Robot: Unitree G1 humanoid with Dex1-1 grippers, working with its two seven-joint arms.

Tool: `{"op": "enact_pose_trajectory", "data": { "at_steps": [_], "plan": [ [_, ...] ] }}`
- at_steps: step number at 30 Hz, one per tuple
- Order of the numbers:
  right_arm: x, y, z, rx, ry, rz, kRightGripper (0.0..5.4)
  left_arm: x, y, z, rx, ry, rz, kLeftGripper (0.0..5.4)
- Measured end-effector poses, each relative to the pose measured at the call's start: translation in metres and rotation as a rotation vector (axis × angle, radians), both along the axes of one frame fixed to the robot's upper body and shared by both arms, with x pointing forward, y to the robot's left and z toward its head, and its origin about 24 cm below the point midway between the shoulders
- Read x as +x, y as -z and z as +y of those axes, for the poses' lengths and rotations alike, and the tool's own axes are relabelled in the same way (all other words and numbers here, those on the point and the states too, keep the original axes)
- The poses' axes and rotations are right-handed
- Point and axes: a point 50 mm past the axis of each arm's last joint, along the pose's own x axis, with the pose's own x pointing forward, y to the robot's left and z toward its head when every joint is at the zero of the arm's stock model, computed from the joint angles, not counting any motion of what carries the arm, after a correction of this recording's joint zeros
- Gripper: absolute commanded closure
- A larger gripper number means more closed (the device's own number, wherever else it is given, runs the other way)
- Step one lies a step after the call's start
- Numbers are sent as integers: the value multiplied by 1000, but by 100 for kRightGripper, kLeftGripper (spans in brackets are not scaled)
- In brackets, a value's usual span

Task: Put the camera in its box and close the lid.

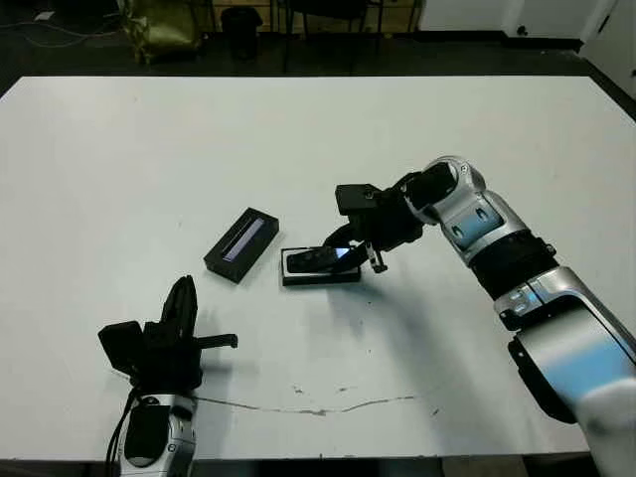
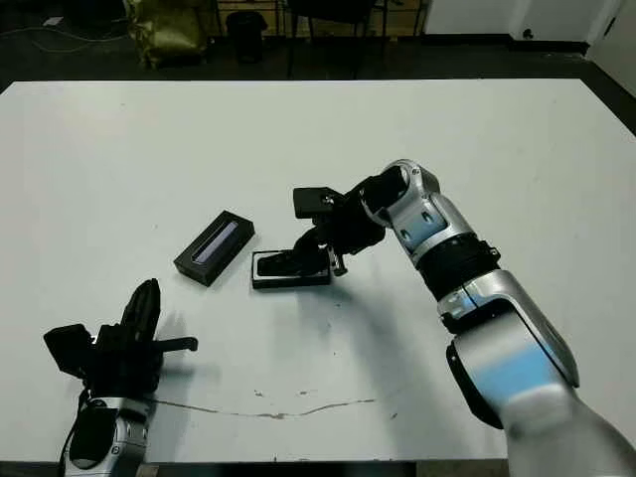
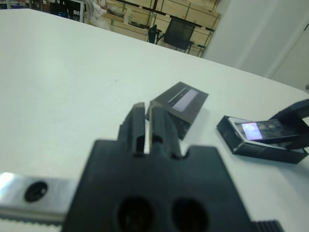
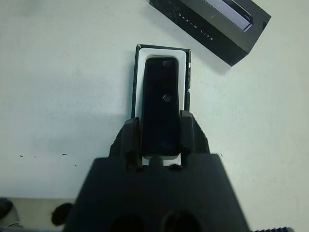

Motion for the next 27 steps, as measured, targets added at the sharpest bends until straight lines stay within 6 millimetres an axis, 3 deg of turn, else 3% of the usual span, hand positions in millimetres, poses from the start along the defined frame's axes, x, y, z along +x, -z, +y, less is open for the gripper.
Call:
{"op": "enact_pose_trajectory", "data": {
  "at_steps": [8,20,27],
  "plan": [
    [1,1,1,7,-24,-5,481,-1,1,0,6,-2,3,540],
    [-4,2,13,23,-191,-59,217,0,3,0,12,-1,-7,540],
    [-1,-7,2,33,-186,-83,61,0,2,1,7,-1,-7,540]
  ]
}}
